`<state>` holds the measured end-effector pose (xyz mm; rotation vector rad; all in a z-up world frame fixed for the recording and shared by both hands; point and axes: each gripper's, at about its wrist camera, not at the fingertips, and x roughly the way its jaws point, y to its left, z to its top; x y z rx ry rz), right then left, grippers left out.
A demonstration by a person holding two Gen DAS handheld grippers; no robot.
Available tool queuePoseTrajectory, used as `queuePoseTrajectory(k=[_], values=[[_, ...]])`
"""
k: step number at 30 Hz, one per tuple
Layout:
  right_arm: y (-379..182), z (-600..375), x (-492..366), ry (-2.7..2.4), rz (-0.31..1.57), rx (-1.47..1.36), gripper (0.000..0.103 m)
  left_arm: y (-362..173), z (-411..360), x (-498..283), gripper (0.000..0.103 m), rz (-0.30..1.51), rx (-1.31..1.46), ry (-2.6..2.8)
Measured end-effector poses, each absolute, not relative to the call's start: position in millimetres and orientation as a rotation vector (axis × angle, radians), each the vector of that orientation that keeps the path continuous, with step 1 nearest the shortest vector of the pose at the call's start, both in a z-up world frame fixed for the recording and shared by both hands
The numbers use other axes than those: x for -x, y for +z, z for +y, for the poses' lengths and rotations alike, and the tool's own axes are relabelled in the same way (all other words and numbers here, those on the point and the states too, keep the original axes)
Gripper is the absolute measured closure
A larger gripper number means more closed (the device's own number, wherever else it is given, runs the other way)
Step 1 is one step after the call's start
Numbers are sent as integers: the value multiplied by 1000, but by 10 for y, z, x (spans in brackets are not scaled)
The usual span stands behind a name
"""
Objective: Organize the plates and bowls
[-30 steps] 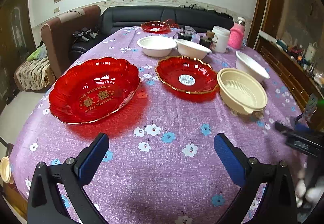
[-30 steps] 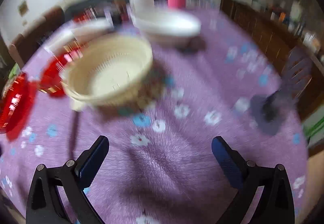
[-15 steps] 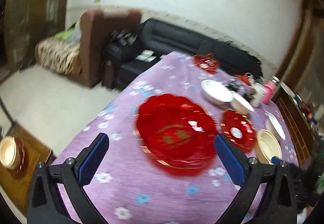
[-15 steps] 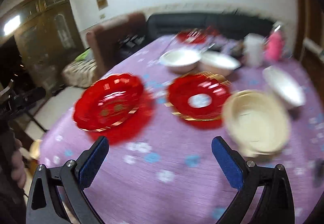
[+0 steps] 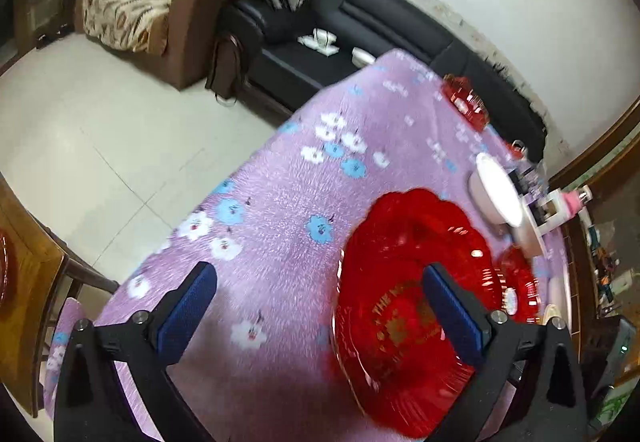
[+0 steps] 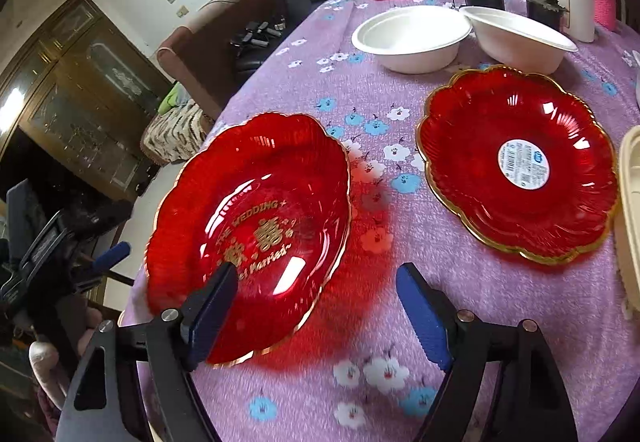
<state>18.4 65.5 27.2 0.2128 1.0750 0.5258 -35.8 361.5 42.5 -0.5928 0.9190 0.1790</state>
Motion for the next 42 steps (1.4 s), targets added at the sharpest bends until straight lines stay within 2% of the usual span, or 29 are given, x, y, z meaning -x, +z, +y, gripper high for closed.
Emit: queuePoseTrajectory(k=[3,4,6,7,8,9,10,12,13,18,31,37,42], values=[[221,701,-247,502,1081,-193,19,335,3539,222,12,945,571,147],[198,722,-274,496,1084,-188,20,309,3498,179,18,956,553,142],[171,733,-325,489,1096,-184,26,290,3405,116,23,967,509,140],[151,756,-353,487,1099,-181,28,294,3382,85,32,968,492,134],[132,773,-365,487,1104,-180,34,287,3343,58,39,978,479,116],[112,794,-378,490,1112,-180,42,258,3284,20,57,1005,470,92],[97,815,-393,493,1120,-181,46,231,3258,1,67,1024,462,86],[77,841,-400,499,1127,-182,62,197,3188,-17,76,1041,424,102],[84,853,-395,500,1123,-175,62,199,3166,-11,80,1038,405,112],[182,841,-361,493,1086,-136,73,375,3209,134,82,985,415,120],[1047,979,13,554,827,-40,74,1531,3122,540,82,708,328,153],[1151,990,80,555,791,-13,74,1535,3014,546,82,703,254,164],[1006,1016,65,527,828,24,74,1218,3002,465,82,766,253,171]])
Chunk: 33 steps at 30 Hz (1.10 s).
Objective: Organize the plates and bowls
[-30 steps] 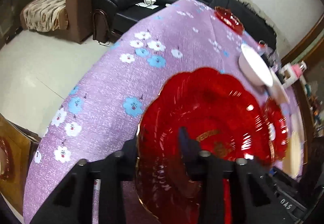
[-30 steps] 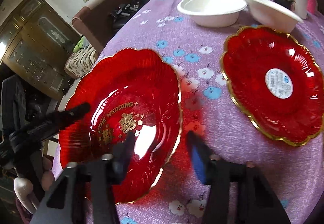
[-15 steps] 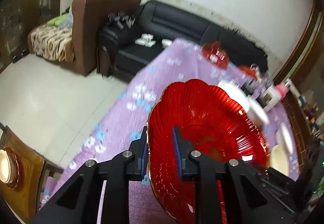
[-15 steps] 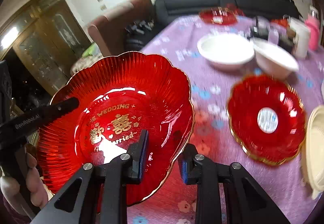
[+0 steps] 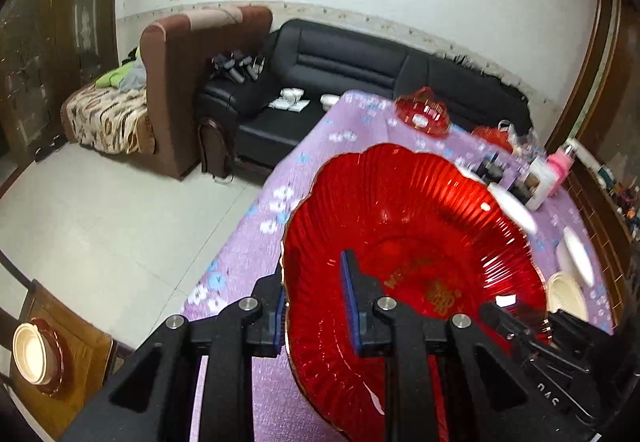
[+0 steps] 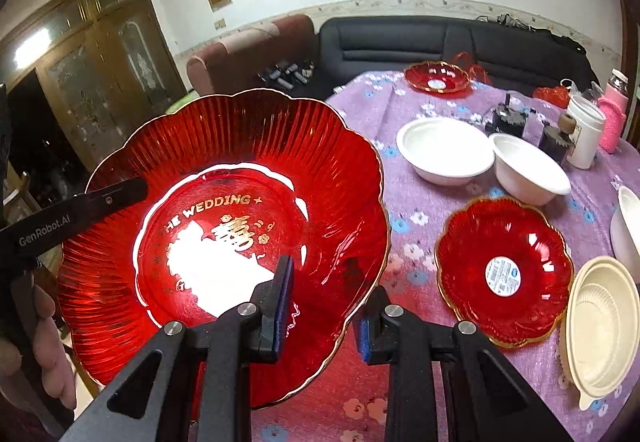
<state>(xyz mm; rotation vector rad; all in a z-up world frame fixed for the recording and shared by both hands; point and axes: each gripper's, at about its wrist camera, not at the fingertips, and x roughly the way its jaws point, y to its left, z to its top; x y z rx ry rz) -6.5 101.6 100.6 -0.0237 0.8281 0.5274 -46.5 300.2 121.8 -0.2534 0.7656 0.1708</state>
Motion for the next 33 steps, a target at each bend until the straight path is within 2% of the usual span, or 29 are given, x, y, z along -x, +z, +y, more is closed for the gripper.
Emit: queuePoseTrajectory(k=[8,19,21,22,23,24,25,26,27,33], values=[[452,994,-16,472,929,60,74,596,2980,366,82,891,272,181],[124,989,-45,460,990,73,74,202,3045,346,80,989,313,213],[105,995,-51,467,995,68,72,192,3057,368,74,989,334,203],[116,996,-55,466,994,63,72,200,3053,379,64,987,347,193],[120,982,-62,466,996,48,68,217,3062,401,57,982,364,184],[129,971,-64,471,997,34,59,259,3074,442,45,967,385,181],[144,955,-67,473,995,19,53,294,3075,466,42,952,394,183],[169,932,-62,471,987,7,44,338,3068,501,42,935,396,184],[220,892,-45,466,966,-4,41,388,3062,544,41,920,394,187],[534,650,179,469,864,-24,41,714,2986,925,40,820,397,223]])
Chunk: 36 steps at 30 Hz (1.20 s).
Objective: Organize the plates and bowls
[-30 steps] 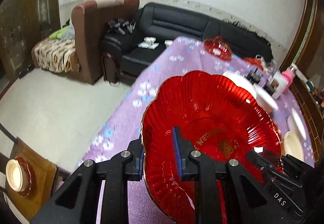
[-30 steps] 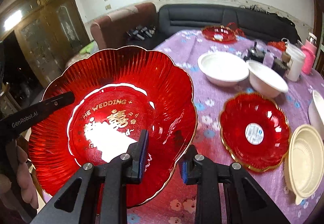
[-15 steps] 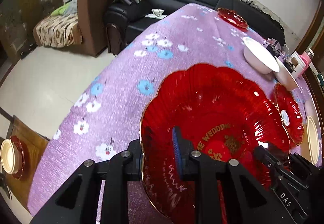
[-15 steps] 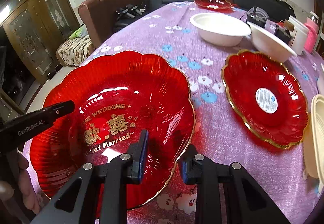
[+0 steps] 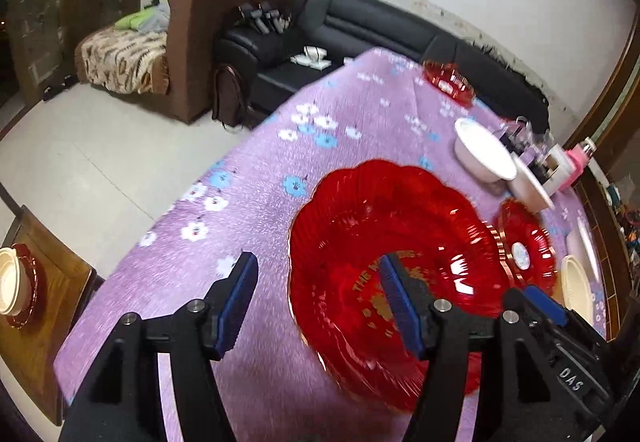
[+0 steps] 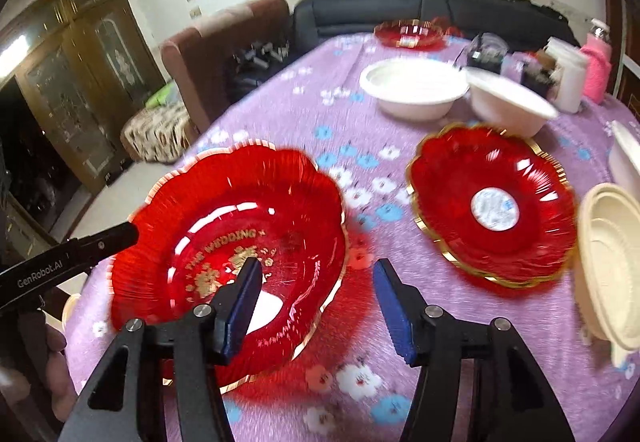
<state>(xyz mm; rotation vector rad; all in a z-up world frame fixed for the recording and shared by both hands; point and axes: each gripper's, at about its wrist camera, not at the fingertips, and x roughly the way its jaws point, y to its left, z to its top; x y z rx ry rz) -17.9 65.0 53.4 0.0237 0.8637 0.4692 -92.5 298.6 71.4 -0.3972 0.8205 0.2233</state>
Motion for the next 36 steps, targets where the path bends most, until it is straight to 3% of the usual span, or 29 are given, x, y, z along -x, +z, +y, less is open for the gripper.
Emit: queuePoseTrajectory(k=[2,4,5,6,8,10,12,16,22,29,36], values=[[686,485,352,454,799,-40,41,843,2900,1051,38,775,369,235],[847,293,544,414,714,-55,25,1008,2763,1218,28,708,329,243],[914,170,656,383,668,-63,4,1064,2710,1292,25,678,318,244],[967,9,759,343,621,-80,0,1134,2629,1385,21,642,311,242],[984,-299,839,297,576,-132,0,1210,2518,1481,21,612,315,217],[881,-663,655,269,727,-197,2,1243,2420,1529,21,609,321,179],[782,-956,532,283,809,-306,20,1252,2306,1533,21,619,313,145],[678,-1169,373,358,879,-426,26,1229,2072,1491,21,652,274,111],[321,-950,-4,452,1018,-473,26,1210,1875,1498,21,683,223,91],[298,-1300,-91,256,940,-498,26,1162,1810,1302,21,727,205,78],[241,-1145,-117,307,959,-491,26,1194,1554,563,21,828,208,-49]])
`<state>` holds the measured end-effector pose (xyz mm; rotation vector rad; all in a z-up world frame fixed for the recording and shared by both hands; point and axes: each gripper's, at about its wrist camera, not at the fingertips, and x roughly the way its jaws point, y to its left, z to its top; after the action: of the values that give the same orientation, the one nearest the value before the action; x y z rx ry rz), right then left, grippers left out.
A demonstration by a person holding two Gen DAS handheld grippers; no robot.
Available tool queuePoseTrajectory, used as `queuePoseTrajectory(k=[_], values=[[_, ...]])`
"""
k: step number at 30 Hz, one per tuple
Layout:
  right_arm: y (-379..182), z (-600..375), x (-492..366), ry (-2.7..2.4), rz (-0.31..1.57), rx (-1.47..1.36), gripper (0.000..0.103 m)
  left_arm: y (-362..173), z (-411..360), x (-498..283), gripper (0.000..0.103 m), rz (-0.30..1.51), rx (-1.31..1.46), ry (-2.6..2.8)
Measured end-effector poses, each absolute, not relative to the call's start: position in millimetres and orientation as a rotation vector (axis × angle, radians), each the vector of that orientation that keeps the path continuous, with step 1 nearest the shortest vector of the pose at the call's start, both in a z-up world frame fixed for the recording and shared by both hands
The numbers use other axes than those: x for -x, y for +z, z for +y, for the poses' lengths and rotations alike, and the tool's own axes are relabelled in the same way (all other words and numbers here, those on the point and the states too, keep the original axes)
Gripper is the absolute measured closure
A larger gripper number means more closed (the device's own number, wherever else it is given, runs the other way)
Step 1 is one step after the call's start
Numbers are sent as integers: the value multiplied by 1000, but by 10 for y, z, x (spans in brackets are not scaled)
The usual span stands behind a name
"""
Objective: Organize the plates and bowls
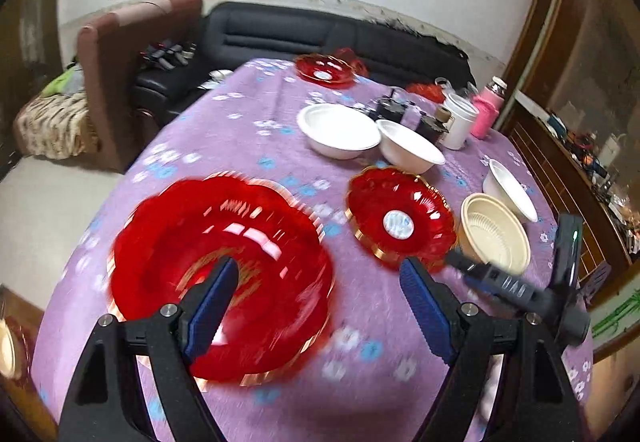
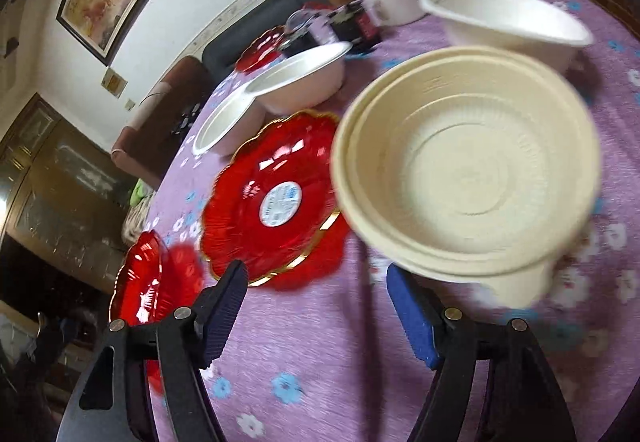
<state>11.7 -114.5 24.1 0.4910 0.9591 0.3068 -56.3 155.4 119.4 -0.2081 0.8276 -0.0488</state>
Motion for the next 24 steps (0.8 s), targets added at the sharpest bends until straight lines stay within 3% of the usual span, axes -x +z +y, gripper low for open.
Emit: queuePoseTrajectory(k=[6,14,15,18,24], values=[[117,-1003,-331,290,942,-514,25,1092,1312,-311,21,942,192,-69],[58,-1042,-353,349,887,-545,25,506,1082,-1250,22,1147,295,-101],[61,-1035,-346,353,884,-538,25,432,1034,-1320,27,1167,276,-95],[74,-1008,-348,358,883,-520,26,280,911,-1418,58,1216,215,-100],[72,-1032,-358,344,870,-528,38,170,828,-1505,58,1219,177,-82]])
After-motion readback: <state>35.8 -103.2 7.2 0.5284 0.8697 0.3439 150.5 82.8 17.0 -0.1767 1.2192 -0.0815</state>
